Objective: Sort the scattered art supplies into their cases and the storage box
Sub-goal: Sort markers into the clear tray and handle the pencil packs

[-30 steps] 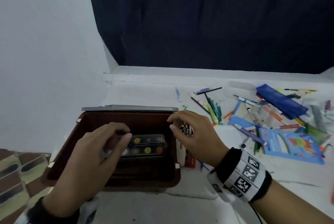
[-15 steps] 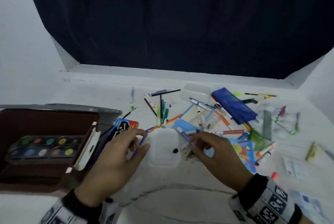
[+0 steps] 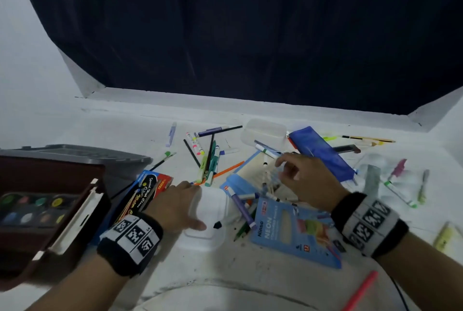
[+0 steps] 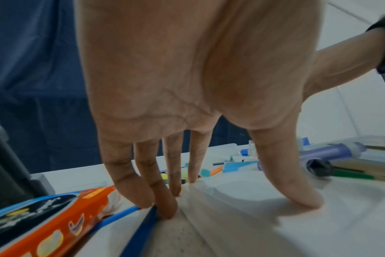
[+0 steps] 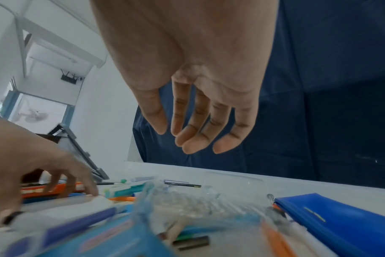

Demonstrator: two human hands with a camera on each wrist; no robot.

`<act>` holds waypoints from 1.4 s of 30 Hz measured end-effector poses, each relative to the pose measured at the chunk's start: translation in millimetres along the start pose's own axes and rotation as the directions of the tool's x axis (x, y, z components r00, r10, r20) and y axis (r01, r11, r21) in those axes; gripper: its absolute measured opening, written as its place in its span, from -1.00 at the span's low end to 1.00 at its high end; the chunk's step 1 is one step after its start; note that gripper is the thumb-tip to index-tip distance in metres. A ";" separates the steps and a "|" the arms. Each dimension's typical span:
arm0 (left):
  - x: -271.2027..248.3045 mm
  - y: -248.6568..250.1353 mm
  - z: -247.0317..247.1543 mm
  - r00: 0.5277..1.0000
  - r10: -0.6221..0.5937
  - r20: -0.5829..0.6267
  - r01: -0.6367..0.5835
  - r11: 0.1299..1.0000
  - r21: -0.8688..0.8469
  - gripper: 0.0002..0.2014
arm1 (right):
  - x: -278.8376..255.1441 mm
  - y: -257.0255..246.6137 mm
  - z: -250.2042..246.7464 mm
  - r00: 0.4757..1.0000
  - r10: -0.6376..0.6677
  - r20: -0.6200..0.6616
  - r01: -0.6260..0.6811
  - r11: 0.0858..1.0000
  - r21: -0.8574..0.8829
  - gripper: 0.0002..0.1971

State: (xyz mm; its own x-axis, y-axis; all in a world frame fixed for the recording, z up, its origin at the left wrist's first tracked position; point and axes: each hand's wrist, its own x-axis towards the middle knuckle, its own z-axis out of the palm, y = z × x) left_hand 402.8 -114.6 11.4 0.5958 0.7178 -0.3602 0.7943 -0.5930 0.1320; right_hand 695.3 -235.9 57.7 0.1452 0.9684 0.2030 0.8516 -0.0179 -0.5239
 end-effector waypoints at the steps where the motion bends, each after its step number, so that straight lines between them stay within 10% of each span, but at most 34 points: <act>1: 2.7 -0.2 -2.8 1.000 0.007 0.011 -0.007 1.000 0.002 0.00 | 14.5 7.0 -0.5 1.000 -0.001 0.006 0.001 1.000 -0.029 -0.87; 14: 24.4 -2.1 -18.1 0.997 -0.037 0.064 0.042 0.996 -0.080 0.12 | 178.2 81.6 21.0 0.949 0.255 0.186 -0.145 0.875 -0.462 -0.16; 18: 24.8 -6.6 -17.6 0.999 -0.036 -0.036 0.033 0.996 -0.089 -0.17 | 193.2 96.4 31.7 0.906 0.324 0.272 -0.165 0.864 -0.476 -0.05; 29: 30.4 -6.1 -16.3 0.999 0.017 0.028 -0.017 1.000 0.002 0.04 | 164.3 79.0 30.1 0.955 0.258 0.143 -0.200 0.923 -0.330 -0.02; 42: 19.8 -2.0 -29.7 0.998 0.051 -0.046 -0.044 0.991 0.128 -0.05 | 14.4 -28.0 5.9 0.981 0.191 0.025 -0.189 0.930 0.316 -0.38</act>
State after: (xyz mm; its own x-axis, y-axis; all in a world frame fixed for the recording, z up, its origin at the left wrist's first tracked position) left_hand 416.6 -88.3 31.4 0.6402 0.7029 -0.3101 0.7452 -0.6662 0.0285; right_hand 670.6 -220.1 70.5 0.2922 0.9531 0.0788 0.6050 -0.1204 -0.7870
